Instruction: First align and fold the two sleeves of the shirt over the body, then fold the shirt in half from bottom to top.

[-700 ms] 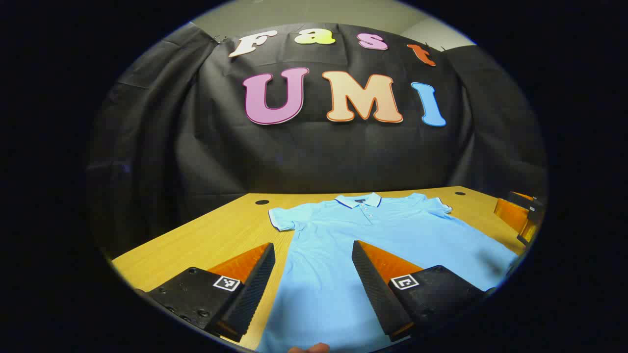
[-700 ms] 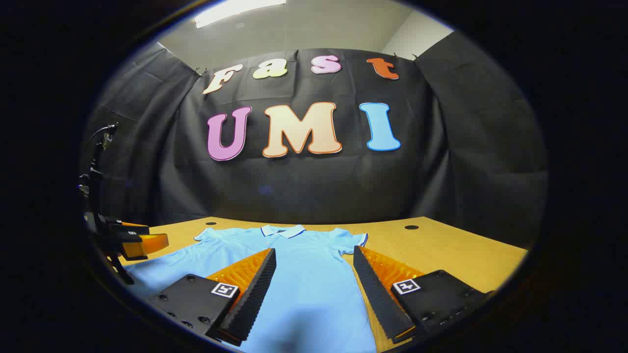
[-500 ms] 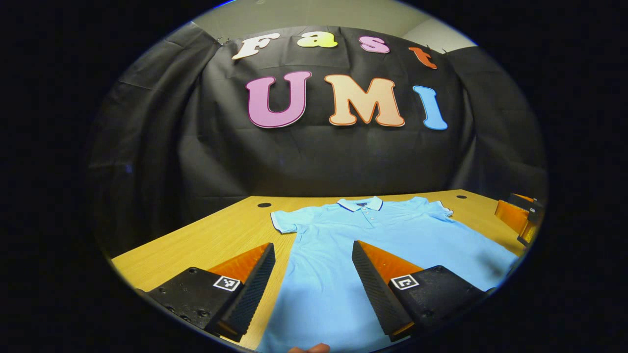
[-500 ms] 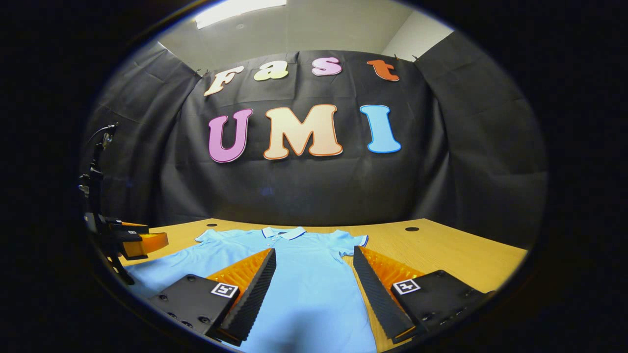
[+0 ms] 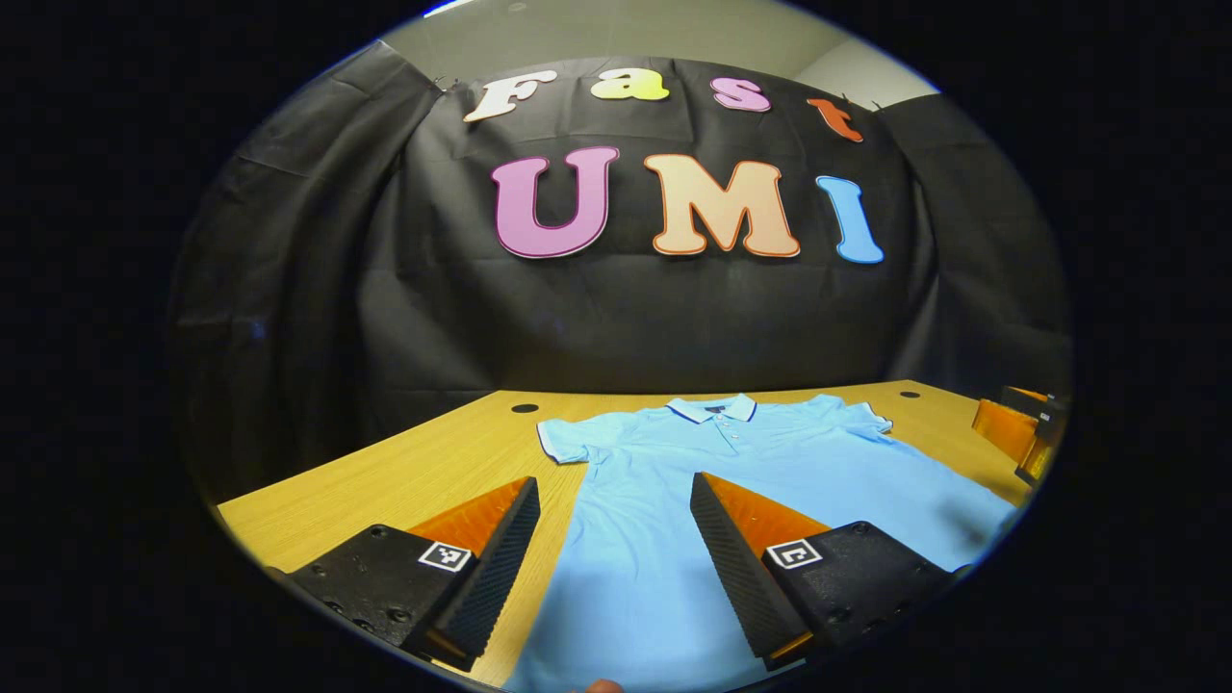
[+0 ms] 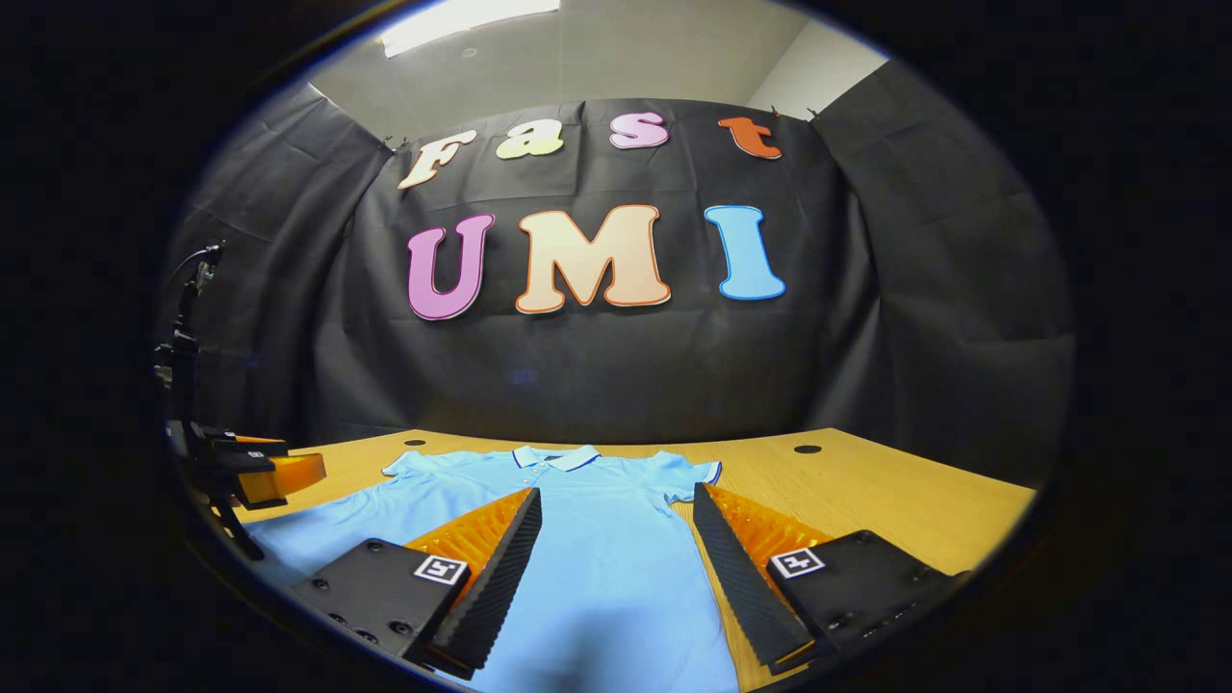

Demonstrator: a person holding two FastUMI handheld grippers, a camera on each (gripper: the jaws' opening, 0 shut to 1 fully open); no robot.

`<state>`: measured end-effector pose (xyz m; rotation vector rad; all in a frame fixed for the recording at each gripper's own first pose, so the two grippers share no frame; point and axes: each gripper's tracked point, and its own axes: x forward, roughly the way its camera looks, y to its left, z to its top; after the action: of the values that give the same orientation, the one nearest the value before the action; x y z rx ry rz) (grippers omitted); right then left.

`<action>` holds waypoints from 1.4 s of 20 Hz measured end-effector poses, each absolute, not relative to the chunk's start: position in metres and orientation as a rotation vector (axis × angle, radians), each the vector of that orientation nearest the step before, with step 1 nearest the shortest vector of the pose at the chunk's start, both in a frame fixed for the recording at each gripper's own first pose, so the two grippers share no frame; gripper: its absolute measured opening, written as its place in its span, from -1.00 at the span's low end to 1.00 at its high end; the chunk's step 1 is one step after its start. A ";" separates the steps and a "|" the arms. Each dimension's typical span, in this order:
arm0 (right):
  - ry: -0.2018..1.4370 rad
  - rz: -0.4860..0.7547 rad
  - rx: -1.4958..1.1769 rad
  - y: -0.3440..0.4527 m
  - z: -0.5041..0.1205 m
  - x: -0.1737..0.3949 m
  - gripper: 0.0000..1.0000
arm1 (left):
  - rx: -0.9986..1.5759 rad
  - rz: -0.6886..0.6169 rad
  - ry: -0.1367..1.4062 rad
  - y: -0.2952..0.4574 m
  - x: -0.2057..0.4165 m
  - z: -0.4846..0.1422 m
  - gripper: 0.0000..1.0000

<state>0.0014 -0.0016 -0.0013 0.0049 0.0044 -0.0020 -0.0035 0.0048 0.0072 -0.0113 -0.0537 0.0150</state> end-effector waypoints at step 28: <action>0.171 0.025 -0.031 -0.023 0.048 0.122 0.95 | -0.001 -0.035 -0.058 -0.001 -0.004 0.008 0.89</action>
<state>0.1225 -0.0227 0.0477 -0.0310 0.1708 0.0251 -0.0041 -0.0009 0.0084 -0.0012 -0.0582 -0.0355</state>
